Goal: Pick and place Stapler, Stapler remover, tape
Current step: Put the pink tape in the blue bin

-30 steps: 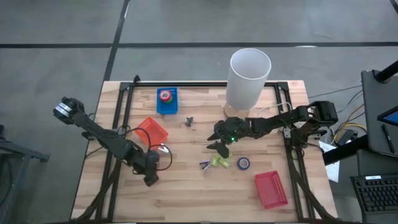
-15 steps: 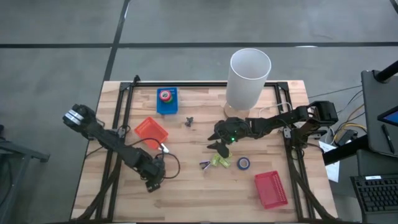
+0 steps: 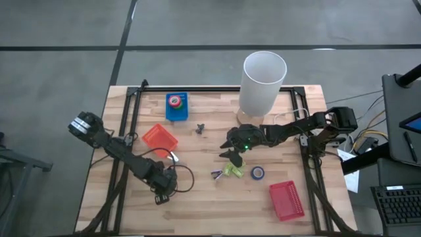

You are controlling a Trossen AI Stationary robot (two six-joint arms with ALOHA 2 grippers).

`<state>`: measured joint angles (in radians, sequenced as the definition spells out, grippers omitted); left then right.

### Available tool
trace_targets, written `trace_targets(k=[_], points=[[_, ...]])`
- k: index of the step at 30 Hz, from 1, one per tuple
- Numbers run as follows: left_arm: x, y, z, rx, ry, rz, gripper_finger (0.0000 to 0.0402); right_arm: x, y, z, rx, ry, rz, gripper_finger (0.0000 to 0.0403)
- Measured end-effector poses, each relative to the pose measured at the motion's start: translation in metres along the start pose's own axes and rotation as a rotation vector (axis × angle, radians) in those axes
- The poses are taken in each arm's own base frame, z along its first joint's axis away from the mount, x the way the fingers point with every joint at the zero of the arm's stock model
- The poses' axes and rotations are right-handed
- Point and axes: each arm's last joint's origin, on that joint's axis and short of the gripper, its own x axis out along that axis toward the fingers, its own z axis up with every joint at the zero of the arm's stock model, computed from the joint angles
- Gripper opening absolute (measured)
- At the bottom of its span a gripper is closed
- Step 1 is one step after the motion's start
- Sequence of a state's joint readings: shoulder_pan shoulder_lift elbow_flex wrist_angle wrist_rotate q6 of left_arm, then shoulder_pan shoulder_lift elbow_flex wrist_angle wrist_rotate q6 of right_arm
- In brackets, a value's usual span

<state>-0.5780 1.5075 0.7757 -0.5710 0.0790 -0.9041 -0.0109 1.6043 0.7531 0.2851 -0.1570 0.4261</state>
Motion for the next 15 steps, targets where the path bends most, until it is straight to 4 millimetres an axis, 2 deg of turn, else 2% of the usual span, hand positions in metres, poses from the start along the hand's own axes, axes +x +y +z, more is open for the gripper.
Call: trace_targets(k=[3, 10, 15], points=[[-0.001, 0.001, 0.002, 0.030, -0.013, 0.008, 0.0040, 0.000, 0.000, -0.001, 0.009, 0.009, 0.006, 0.0219], [-0.012, -0.003, 0.019, 0.106, -0.117, 0.030, 0.0041, 0.000, 0.000, -0.002, 0.022, 0.033, 0.019, 0.0219], [-0.033, -0.009, 0.042, 0.187, -0.182, 0.012, 0.0070, 0.000, 0.000, -0.002, 0.022, 0.033, 0.020, 0.0219]])
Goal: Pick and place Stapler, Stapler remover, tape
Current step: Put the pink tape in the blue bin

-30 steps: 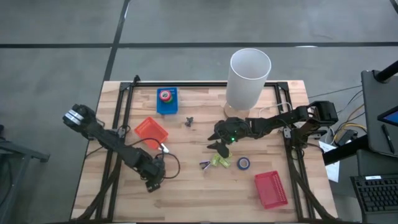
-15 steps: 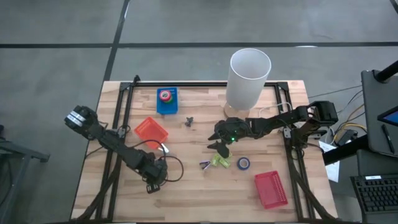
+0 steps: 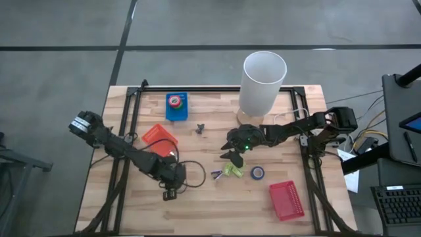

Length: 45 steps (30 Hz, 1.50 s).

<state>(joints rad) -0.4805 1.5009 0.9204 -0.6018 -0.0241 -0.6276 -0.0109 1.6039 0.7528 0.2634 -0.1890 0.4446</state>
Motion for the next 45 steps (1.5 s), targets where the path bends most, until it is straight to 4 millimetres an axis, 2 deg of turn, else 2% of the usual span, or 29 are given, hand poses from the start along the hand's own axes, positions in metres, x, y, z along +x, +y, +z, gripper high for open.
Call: trace_targets(k=[5, 9, 14, 20, 25, 29, 32, 34, 37, 41, 45], points=[[-0.024, 0.009, 0.033, 0.093, -0.068, 0.043, 0.0050, 0.000, 0.000, 0.000, 0.000, 0.002, 0.003, 0.0219], [-0.047, 0.029, 0.057, 0.141, -0.090, 0.148, 0.0041, 0.000, 0.000, 0.000, -0.001, 0.002, 0.002, 0.0219], [-0.073, 0.071, 0.078, 0.129, -0.093, 0.371, 0.0064, 0.000, 0.000, -0.001, -0.003, 0.004, 0.001, 0.0219], [-0.089, 0.141, 0.091, 0.024, -0.099, 0.494, 0.0070, 0.000, 0.002, -0.001, -0.006, 0.007, 0.005, 0.0219], [-0.103, 0.207, 0.086, -0.141, -0.067, 0.544, 0.0048, 0.001, 0.003, -0.002, -0.008, 0.009, 0.008, 0.0219], [-0.113, 0.252, 0.079, -0.268, -0.121, 0.461, 0.0050, 0.001, 0.003, -0.002, -0.009, 0.006, 0.010, 0.0219], [-0.116, 0.277, 0.073, -0.378, -0.204, 0.385, 0.0064, 0.001, 0.003, -0.002, -0.013, 0.006, 0.010, 0.0219], [-0.110, 0.286, 0.065, -0.414, -0.204, 0.327, 0.0068, 0.001, 0.003, -0.002, -0.014, 0.006, 0.010, 0.0219], [-0.094, 0.287, 0.056, -0.421, -0.171, 0.277, 0.0066, 0.001, 0.003, -0.002, -0.015, 0.006, 0.011, 0.0219], [-0.076, 0.287, 0.044, -0.409, -0.141, 0.272, 0.0056, 0.001, 0.004, -0.002, -0.029, 0.006, 0.011, 0.0219], [-0.067, 0.288, 0.039, -0.410, -0.140, 0.278, 0.0055, 0.001, 0.004, -0.002, -0.033, 0.006, 0.011, 0.0219]])
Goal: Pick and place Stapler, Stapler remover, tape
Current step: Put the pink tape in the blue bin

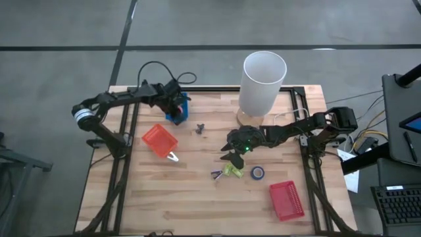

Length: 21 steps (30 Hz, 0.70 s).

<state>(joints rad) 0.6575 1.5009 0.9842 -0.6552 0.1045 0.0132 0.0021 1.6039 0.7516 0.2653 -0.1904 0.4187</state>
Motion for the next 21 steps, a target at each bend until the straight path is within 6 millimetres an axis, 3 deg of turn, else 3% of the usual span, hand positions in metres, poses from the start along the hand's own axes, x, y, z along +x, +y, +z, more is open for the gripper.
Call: trace_targets(k=[21], points=[[0.0014, 0.0001, 0.0001, -0.032, -0.012, -0.003, 0.0114, 0.0002, 0.0009, -0.0007, -0.003, 0.004, 0.001, 0.0219]])
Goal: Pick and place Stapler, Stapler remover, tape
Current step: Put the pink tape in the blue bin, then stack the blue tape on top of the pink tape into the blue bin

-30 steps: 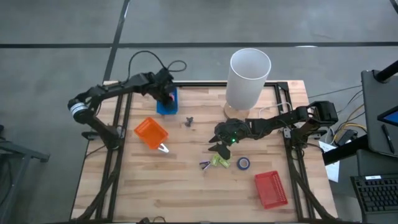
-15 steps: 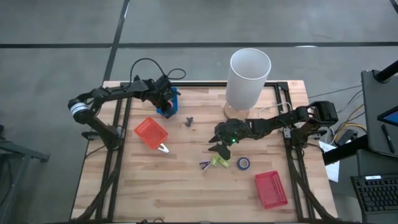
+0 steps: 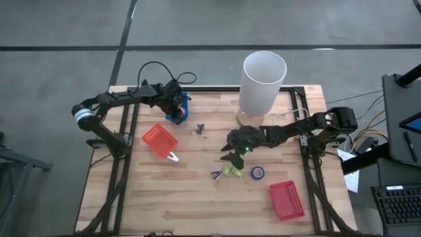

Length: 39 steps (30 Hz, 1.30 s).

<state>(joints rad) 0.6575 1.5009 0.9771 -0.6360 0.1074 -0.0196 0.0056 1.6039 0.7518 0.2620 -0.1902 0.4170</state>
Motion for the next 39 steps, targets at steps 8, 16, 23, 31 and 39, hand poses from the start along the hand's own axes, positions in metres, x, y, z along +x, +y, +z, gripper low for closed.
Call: trace_targets(k=[8, 16, 23, 31, 39], points=[[-0.002, 0.000, 0.002, -0.013, -0.007, 0.021, 0.0179, 0.000, 0.002, -0.002, -0.001, 0.006, 0.004, 0.0219], [-0.036, -0.022, 0.014, 0.033, -0.180, -0.313, 0.0188, -0.001, 0.014, -0.003, 0.078, 0.072, 0.138, 0.0219], [-0.085, -0.074, 0.016, 0.196, -0.461, -0.507, 0.0188, -0.003, 0.044, -0.014, 0.111, 0.155, 0.249, 0.0219], [-0.109, -0.157, -0.015, 0.475, -0.811, -0.775, 0.0188, -0.020, 0.081, -0.033, 0.162, 0.357, 0.216, 0.0219], [-0.075, -0.210, -0.080, 0.566, -1.021, -0.919, 0.0188, -0.044, 0.113, -0.047, 0.103, 0.530, -0.281, 0.0219]])
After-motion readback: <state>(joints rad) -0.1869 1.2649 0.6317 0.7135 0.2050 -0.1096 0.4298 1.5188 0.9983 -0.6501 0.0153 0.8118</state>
